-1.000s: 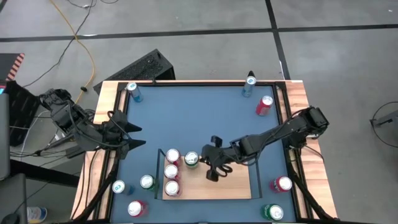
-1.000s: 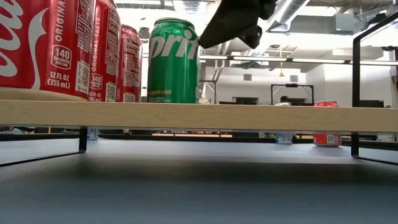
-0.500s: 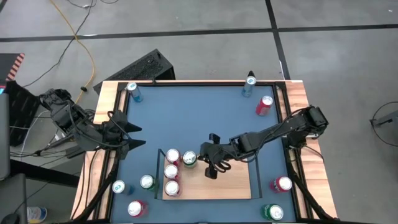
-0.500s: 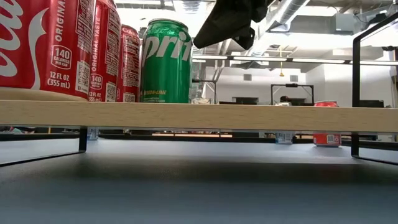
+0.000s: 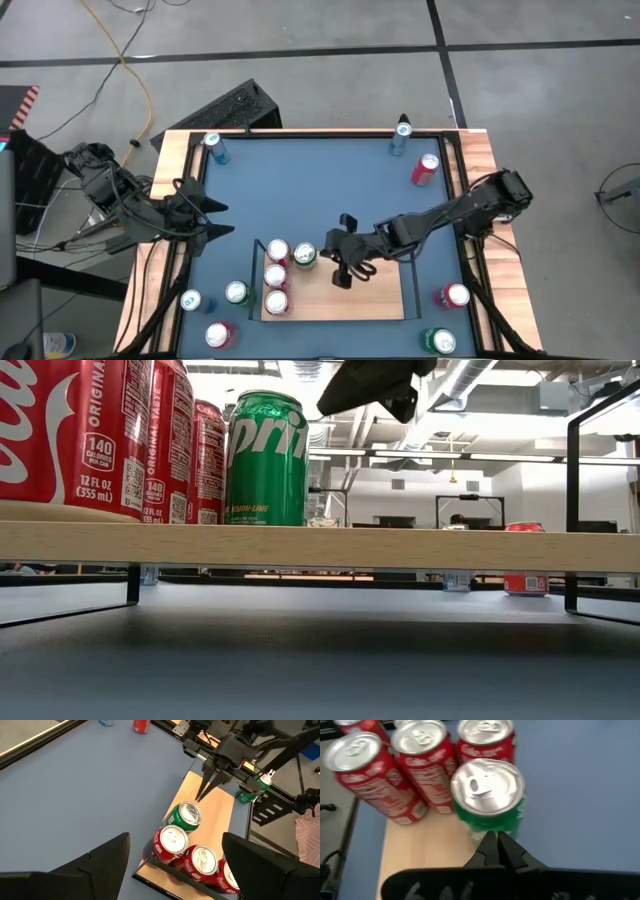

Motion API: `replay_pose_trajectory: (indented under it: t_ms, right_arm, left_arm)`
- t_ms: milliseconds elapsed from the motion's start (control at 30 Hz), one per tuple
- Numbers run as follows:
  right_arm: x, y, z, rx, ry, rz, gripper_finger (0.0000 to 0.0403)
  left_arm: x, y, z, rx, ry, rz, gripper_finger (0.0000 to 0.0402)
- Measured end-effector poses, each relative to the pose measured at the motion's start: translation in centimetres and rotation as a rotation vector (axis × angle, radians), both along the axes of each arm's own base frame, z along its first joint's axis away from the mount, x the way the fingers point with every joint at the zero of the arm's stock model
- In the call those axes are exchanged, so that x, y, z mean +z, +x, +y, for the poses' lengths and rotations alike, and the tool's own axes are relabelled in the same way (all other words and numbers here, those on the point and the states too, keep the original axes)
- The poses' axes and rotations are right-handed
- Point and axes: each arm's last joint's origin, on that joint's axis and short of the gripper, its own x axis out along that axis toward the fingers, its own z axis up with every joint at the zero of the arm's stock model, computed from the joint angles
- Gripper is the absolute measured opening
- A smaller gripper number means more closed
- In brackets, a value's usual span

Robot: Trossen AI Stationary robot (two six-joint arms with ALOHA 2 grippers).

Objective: Place canned beverage on shelf
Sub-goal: Put the left green soda can on the shelf aligned with the other green soda can

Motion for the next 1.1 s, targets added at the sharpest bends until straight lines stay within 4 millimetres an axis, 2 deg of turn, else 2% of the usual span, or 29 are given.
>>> replay_pose_trajectory:
  t_ms: [167,667,733,900,1100]
  right_arm:
    - [0.0,0.1,0.0,0.003,-0.003,-0.003,0.0000]
    - [0.2,0.7,-2.1,-0.010,-0.057,-0.008,0.0000]
    - [1.1,0.6,-2.3,-0.005,-0.064,-0.011,0.0000]
    - [5.8,-0.8,-2.3,0.016,-0.066,-0.067,0.0000]
    - [8.9,-2.9,-2.1,0.038,-0.064,-0.071,0.0000]
  left_arm:
    - [0.0,0.0,0.0,0.001,-0.001,0.000,0.0302]
    - [0.0,0.0,0.0,0.007,-0.015,-0.001,0.0302]
    - [0.0,0.0,-0.1,-0.016,-0.040,0.011,0.0302]
    - [-0.4,0.2,-1.1,-0.172,-0.169,0.116,0.0302]
    - [-2.2,1.8,-4.3,-0.336,-0.195,0.320,0.0302]
